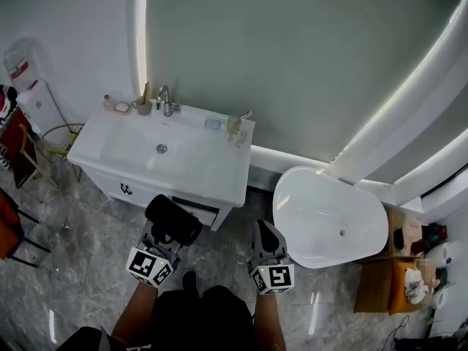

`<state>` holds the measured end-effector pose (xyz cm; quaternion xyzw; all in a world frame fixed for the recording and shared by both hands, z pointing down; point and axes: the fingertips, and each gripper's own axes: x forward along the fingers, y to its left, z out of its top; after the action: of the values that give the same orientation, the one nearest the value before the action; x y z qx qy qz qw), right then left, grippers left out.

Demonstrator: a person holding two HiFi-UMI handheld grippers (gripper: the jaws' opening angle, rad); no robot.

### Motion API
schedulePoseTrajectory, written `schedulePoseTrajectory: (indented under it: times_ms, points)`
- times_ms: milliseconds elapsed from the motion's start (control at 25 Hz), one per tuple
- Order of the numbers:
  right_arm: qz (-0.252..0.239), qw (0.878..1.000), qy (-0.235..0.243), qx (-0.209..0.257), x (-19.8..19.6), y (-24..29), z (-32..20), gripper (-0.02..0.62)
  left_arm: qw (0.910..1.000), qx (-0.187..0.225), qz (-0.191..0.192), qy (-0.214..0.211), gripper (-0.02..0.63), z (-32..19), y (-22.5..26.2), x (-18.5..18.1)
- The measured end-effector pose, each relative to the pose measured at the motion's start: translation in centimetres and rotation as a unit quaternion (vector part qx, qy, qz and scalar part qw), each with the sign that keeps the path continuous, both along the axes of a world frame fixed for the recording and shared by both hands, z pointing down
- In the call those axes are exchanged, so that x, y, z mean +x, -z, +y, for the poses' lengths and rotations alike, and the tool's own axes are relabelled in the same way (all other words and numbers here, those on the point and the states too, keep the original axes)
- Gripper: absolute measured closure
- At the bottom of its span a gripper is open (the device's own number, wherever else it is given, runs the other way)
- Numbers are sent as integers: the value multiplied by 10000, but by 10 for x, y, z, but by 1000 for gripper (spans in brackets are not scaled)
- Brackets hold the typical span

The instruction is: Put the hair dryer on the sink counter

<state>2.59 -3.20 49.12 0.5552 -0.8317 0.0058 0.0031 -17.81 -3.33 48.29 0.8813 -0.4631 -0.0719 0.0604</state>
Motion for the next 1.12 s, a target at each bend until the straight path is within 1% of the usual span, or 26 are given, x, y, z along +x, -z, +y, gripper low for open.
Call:
schedulePoseTrajectory:
  times_ms: [200,560,720,1120]
  points:
    - [-24,9999,-112,-66,12,-1,-13,565,9998,-54,101,-182,393,-21,0,14]
    - [29,10000,7,-66,42,6,-33,565,9997,-65,201,-130,393,-31,7,45]
    - [-42,9999,94,-2,48,10,-36,565,9999,-71,154,7,393,-32,9,50]
    - [-33,9991,409,-87,65,3,-32,565,9995,-97,94,274,393,-17,6,68]
